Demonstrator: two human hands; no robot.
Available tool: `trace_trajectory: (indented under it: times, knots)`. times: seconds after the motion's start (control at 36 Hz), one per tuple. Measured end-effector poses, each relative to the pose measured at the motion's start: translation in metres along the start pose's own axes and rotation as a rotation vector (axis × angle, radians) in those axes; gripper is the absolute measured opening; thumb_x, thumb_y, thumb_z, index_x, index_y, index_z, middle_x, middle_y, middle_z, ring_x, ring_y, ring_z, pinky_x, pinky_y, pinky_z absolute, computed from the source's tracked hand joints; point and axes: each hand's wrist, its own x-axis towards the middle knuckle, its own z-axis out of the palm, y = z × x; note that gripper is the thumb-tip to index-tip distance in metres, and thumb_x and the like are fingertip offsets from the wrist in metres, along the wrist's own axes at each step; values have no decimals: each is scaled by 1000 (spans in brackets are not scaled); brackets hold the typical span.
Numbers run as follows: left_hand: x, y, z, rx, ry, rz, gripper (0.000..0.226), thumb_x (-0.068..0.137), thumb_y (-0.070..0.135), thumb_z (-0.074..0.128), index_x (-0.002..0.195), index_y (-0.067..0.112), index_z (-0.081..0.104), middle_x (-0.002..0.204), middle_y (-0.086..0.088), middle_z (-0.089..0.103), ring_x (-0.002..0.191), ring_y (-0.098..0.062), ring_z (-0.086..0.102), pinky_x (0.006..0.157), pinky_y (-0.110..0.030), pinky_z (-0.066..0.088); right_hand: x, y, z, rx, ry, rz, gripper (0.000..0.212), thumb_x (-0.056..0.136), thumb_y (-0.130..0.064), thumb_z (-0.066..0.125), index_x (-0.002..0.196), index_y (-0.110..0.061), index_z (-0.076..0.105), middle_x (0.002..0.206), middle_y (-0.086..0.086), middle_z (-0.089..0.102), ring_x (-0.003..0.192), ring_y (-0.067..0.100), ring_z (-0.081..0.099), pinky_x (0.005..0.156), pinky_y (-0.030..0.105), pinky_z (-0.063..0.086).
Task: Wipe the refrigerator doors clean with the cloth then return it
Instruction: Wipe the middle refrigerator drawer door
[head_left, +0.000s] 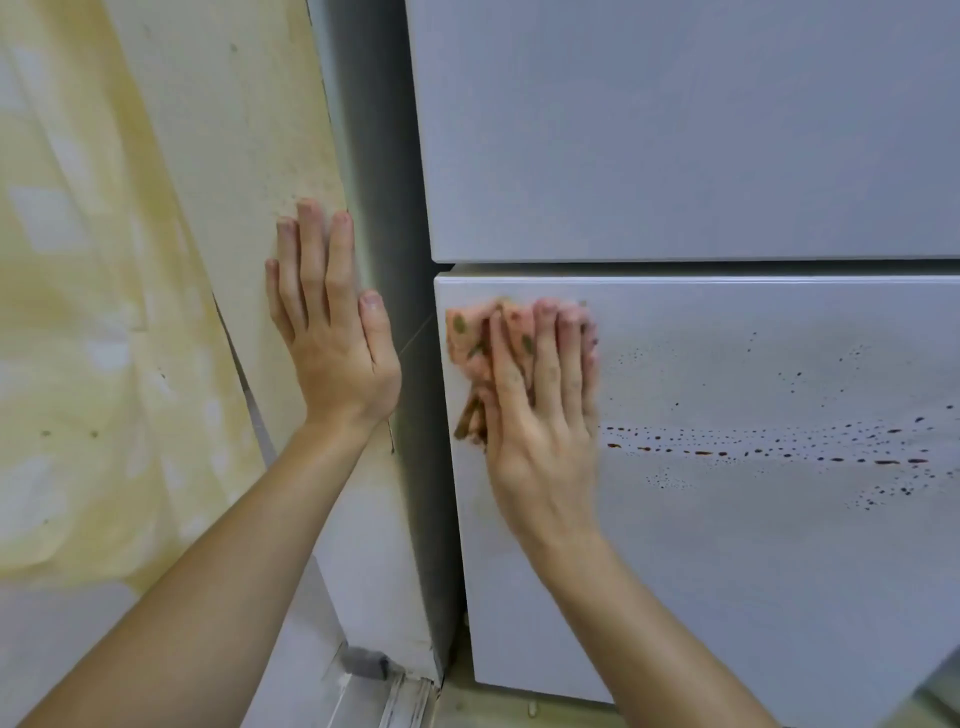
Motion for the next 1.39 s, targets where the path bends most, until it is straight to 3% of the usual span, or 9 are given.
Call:
trace_trajectory:
  times: [0.17,0.33,0.5,0.72,0.89,1.03,1.19,1.31,1.39]
  knots:
    - [1,7,-2,3,-14,-7,56,107,13,37,162,3,30,169,-22,26,159,-40,18,129,-60,13,41,6,-3,-50,127,47,52,111,-25,52,160,-12,39,166,24,32,157,41,23,131,50,13]
    - [-11,8,1,70,-30,-3,61,105,16,43,161,-1,28,169,-24,25,158,-44,19,128,-62,14,-38,30,-7,-88,-40,-104,59,107,-28,59,160,-18,37,174,9,11,162,28,13,132,46,12]
    - [-14,21,0,30,-18,-59,61,104,17,42,161,-1,28,169,-24,25,158,-42,17,129,-61,13,-59,48,-18,-103,-162,-168,58,107,-31,59,160,-19,38,176,5,8,161,27,16,132,44,12]
    - [-18,45,-1,-1,-59,14,59,102,17,38,160,10,32,169,-20,28,160,-35,17,130,-55,10,39,27,-21,-100,47,53,56,113,-32,45,164,-16,28,171,20,19,161,34,13,132,48,7]
    - [-18,66,-1,-134,-70,145,52,107,18,33,158,10,37,165,-23,33,159,-37,22,122,-66,28,36,33,-21,-102,92,6,54,111,-31,50,161,-15,38,168,21,26,160,35,19,130,51,15]
    - [-25,98,7,-147,-145,169,59,102,18,34,160,11,38,169,-20,28,162,-30,13,130,-54,13,-8,59,-26,-73,-7,-117,61,108,-26,55,163,-15,33,175,10,12,161,30,19,131,46,14]
    - [-34,110,10,-147,-136,112,57,104,17,34,159,6,39,168,-23,28,160,-37,17,130,-57,9,-91,99,-47,-148,-175,-129,64,102,-23,59,161,-15,37,175,9,10,161,30,17,132,47,13]
    - [-34,119,7,-160,-140,59,60,101,10,44,160,6,36,170,-24,24,160,-42,16,131,-57,6,-79,88,-49,-140,-172,-47,87,95,-8,63,168,-22,17,176,9,4,162,30,11,132,46,7]
    - [-36,128,5,-181,-157,-12,62,101,9,43,162,8,32,173,-20,17,162,-37,7,131,-54,1,-43,81,-51,-66,-72,59,77,103,-9,56,167,-21,16,175,12,2,162,32,4,132,48,7]
